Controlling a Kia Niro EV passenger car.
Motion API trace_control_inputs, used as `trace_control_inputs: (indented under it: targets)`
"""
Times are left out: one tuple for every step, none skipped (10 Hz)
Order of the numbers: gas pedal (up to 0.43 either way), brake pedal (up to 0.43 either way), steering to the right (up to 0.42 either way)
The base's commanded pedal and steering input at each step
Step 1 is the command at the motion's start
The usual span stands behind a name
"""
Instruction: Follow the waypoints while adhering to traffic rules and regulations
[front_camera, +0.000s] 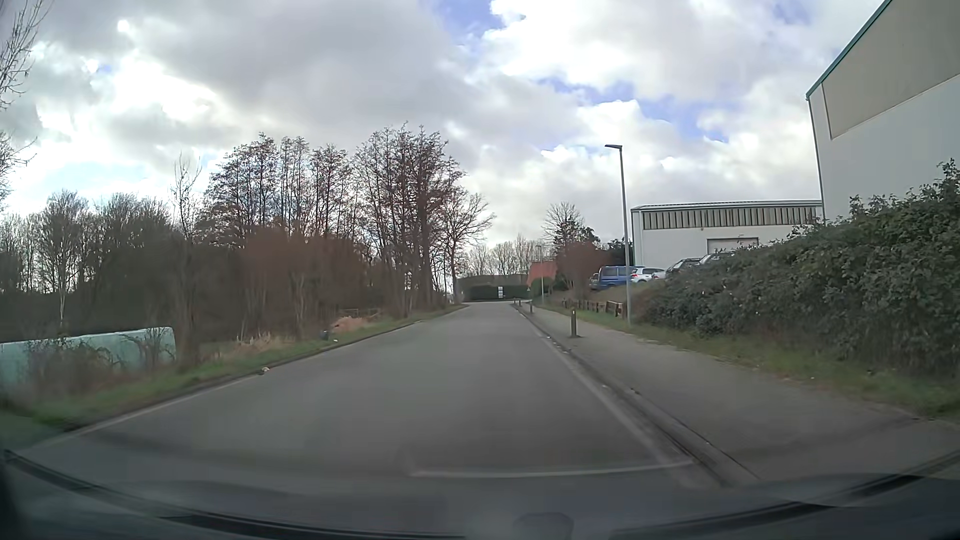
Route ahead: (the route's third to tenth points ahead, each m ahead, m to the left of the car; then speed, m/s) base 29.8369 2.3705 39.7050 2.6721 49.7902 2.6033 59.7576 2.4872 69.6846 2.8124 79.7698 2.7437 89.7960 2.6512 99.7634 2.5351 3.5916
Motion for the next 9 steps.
trace_control_inputs:
  targets:
    - [0.067,0.000,-0.003]
    - [0.067,0.000,-0.003]
    - [0.067,0.000,-0.003]
    - [0.067,0.000,-0.003]
    - [0.067,0.000,-0.003]
    - [0.067,0.000,-0.003]
    - [0.067,0.000,-0.003]
    - [0.059,0.000,-0.003]
    - [0.059,0.000,-0.003]
